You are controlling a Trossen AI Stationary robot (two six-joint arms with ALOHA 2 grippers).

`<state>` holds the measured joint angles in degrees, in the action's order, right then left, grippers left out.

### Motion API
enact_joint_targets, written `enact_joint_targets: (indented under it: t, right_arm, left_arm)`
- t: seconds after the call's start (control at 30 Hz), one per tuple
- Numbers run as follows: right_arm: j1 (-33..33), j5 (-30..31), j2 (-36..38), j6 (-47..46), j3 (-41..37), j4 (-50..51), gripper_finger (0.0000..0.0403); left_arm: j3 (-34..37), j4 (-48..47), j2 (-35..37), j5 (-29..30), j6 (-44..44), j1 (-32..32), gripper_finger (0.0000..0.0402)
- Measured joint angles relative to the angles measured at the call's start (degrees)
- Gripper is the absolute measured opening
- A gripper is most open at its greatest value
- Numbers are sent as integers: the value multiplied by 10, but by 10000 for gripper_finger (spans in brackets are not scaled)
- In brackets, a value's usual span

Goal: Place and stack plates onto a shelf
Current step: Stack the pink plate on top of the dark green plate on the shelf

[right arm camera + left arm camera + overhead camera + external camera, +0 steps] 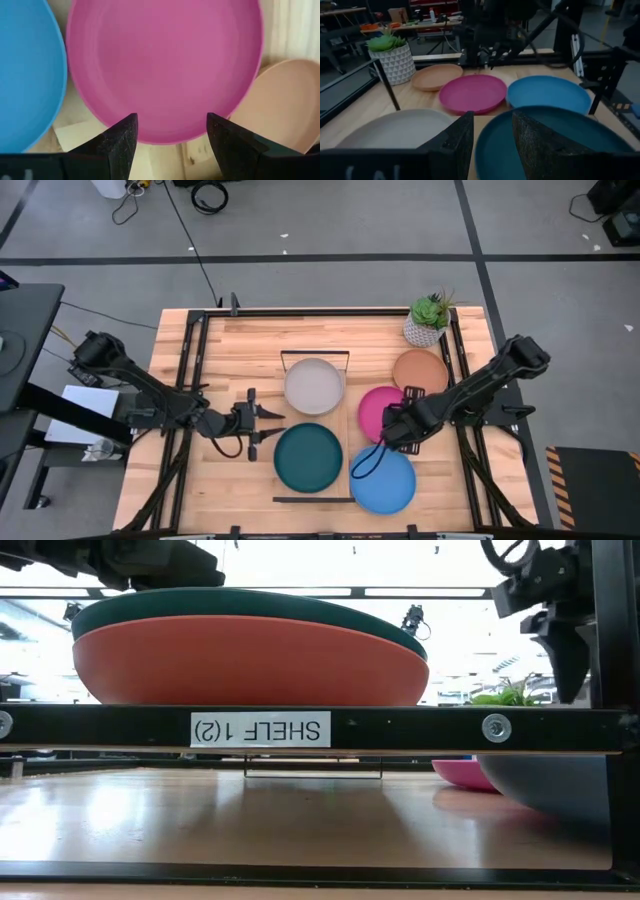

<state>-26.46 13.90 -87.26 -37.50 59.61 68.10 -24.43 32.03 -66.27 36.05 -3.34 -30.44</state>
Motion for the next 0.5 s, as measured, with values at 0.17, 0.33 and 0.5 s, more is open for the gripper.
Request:
enact_joint_targets:
  t: [0.17, 0.33, 0.5]
  right_arm:
    - [2, 19, 34, -6, 0, 5, 242]
    - [16, 17, 48, -35, 0, 7, 242]
    - [26, 16, 48, -46, -1, 5, 242]
  left_arm:
    - [0, -51, 44, 3, 4, 0, 143]
    - [0, -77, 71, 3, -7, 0, 143]
    - [0, -101, 71, 3, -40, 0, 143]
